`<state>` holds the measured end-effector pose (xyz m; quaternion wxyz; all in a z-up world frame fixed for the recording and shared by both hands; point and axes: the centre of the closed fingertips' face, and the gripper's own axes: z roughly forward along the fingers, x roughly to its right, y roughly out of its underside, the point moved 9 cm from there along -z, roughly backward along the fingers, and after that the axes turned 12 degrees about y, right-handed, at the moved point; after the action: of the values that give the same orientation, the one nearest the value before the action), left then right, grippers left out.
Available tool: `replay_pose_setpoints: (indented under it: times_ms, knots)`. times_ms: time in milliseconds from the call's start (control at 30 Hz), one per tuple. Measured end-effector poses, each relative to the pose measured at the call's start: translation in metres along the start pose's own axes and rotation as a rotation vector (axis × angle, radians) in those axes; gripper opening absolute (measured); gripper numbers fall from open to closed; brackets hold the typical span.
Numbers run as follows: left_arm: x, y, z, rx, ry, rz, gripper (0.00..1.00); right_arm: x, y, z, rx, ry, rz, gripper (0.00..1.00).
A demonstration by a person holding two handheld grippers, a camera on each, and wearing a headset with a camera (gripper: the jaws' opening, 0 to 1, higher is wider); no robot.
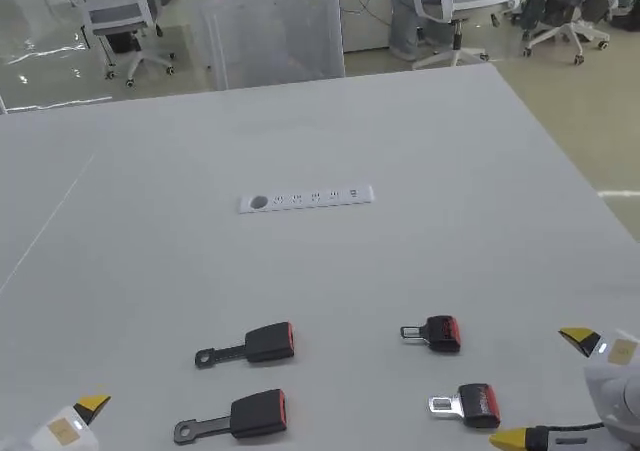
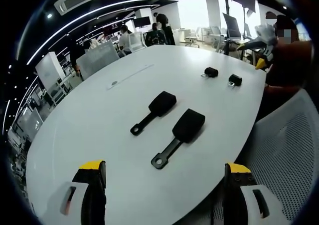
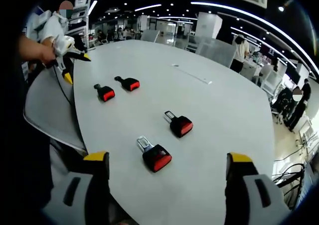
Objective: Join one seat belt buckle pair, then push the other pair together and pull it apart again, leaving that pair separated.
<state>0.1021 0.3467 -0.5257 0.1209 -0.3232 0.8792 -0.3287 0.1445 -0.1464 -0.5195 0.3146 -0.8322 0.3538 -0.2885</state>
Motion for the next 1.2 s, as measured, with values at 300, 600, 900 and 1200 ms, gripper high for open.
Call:
replay_pose_setpoints:
  times_ms: [300, 600, 900, 1200]
  knots:
    - [0.004, -0.006, 0.000, -0.040, 0.038, 0.081, 1.00, -0.003, -0.006, 0.001, -0.007, -0.017, -0.019, 0.97]
    - [0.009, -0.012, 0.006, -0.028, 0.046, 0.080, 1.00, -0.003, -0.002, 0.001, -0.016, -0.024, -0.057, 0.99]
    - [0.015, -0.012, 0.002, -0.034, 0.048, 0.068, 1.00, -0.004, -0.004, 0.002, -0.010, -0.022, -0.056, 0.98]
    - [0.024, -0.010, 0.004, -0.034, 0.058, 0.053, 1.00, -0.005, -0.005, 0.004, -0.038, -0.029, -0.073, 0.99]
